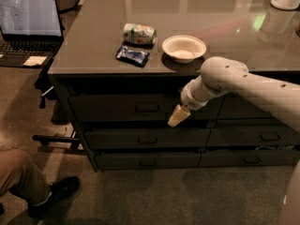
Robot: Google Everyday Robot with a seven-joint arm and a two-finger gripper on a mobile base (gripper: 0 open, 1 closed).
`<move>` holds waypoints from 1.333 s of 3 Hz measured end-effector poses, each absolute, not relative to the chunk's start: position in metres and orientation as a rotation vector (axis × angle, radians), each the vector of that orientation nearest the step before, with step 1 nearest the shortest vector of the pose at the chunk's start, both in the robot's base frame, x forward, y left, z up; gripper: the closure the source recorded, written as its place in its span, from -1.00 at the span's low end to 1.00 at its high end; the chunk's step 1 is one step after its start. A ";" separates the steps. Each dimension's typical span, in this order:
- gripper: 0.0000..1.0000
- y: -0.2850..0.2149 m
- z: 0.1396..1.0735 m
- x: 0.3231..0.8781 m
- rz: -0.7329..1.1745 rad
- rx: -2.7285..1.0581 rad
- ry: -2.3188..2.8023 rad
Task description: Open top drawer
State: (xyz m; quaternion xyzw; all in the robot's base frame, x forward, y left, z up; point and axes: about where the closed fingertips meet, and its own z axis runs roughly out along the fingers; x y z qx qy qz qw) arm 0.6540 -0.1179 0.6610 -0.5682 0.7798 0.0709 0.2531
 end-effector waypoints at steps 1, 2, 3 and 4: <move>-0.96 -0.115 0.661 0.658 0.197 -1.509 2.095; -0.60 -0.119 0.665 0.658 0.190 -1.480 2.087; -0.13 -0.127 0.669 0.655 0.174 -1.462 2.091; 0.34 -0.134 0.672 0.649 0.162 -1.468 2.102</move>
Offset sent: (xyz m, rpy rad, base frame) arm 0.0059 -0.0097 0.0122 0.0582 -0.0758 -0.0533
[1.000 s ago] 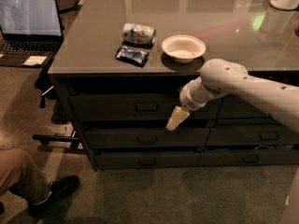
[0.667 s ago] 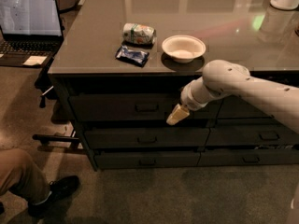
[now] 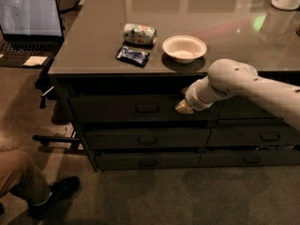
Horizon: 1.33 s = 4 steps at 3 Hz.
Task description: Open top drawer
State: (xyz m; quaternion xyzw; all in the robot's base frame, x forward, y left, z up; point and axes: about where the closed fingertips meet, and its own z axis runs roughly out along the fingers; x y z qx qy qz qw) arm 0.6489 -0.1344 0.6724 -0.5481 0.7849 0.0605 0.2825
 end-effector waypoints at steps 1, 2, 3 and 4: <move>0.79 -0.134 0.680 0.651 0.162 -1.468 2.102; 1.00 -0.134 0.684 0.651 0.162 -1.468 2.102; 0.64 -0.142 0.682 0.638 0.162 -1.510 2.122; 0.17 -0.145 0.684 0.632 0.162 -1.526 2.122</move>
Offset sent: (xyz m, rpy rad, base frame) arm -0.0191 -0.0081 -0.0069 -0.0528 0.0767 0.0536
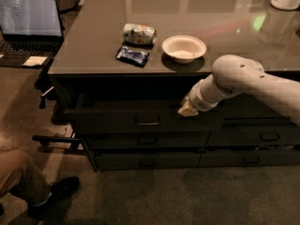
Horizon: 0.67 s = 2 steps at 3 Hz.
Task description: Open top drawer
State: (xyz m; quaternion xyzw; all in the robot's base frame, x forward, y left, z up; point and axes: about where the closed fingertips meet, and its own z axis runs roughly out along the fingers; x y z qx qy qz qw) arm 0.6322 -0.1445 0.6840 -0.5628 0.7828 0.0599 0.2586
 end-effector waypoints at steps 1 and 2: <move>-0.30 -0.151 0.691 0.614 0.174 -1.563 2.113; -0.76 -0.152 0.696 0.603 0.196 -1.619 2.092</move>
Offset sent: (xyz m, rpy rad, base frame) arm -0.0408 -0.0128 0.0218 -0.0217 0.0377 0.1262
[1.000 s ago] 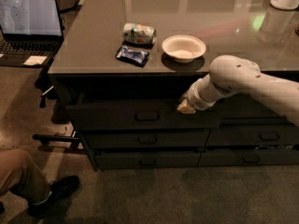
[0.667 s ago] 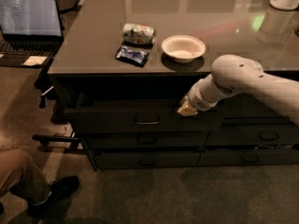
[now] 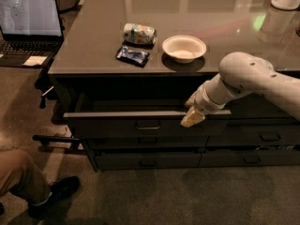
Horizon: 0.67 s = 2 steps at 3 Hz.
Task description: Open top drawer
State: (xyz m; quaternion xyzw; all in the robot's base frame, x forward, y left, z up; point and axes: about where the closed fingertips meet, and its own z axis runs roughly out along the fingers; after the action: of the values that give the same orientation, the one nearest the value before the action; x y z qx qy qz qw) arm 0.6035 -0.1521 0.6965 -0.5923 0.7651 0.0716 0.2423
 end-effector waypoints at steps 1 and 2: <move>-1.00 -0.149 0.702 0.599 0.213 -1.678 2.057; -1.00 -0.143 0.703 0.603 0.228 -1.720 2.031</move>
Offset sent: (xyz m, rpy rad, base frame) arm 0.0048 0.0137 0.0099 -0.0090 0.0108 0.1296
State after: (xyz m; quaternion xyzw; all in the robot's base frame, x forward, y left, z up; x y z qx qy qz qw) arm 0.6028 -0.1432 0.7028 -0.6262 0.7394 0.0829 0.2330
